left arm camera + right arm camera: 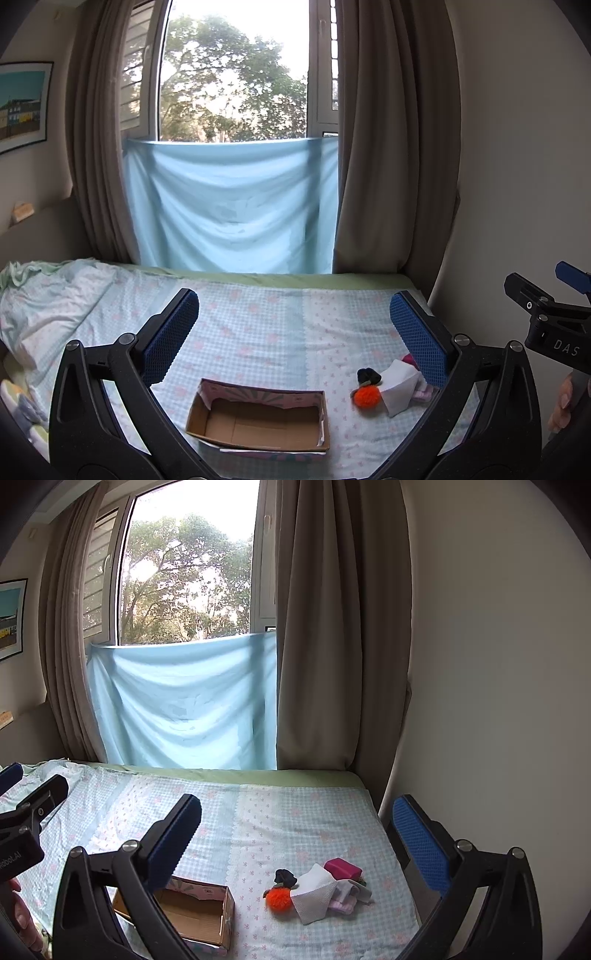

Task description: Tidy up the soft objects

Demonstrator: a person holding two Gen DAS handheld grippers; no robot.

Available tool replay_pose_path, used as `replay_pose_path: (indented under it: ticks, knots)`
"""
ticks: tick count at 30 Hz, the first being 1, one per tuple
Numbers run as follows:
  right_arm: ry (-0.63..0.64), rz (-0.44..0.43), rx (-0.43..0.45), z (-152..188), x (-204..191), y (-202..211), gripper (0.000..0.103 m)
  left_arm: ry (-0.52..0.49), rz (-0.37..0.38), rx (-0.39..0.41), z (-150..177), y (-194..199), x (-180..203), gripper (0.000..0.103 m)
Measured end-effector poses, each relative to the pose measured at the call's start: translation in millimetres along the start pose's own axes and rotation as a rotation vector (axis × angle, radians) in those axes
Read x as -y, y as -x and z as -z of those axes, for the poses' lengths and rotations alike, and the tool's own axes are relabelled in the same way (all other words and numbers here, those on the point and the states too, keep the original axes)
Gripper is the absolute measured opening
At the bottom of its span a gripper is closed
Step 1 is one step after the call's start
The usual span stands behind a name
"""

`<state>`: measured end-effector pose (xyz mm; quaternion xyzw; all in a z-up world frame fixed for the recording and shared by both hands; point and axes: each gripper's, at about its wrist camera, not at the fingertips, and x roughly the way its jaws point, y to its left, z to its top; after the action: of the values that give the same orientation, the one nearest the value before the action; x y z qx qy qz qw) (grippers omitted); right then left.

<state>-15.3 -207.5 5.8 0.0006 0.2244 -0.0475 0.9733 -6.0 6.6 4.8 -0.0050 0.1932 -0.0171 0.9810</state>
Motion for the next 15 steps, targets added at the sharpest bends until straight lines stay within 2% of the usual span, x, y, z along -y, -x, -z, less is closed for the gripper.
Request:
replay_pose_path:
  ticks: [7,12,15]
  knots:
    - [-0.016,-0.018,-0.019,0,1,-8,0.103,-0.004,0.012,-0.035,1,-11,1,0.103]
    - [-0.020,0.001,-0.071,0,19,-32,0.103,-0.049,0.051,-0.100,11,-41,19,0.103]
    - [-0.014,0.021,-0.110,5,42,-57,0.103,-0.036,0.063,-0.171,24,-69,34,0.103]
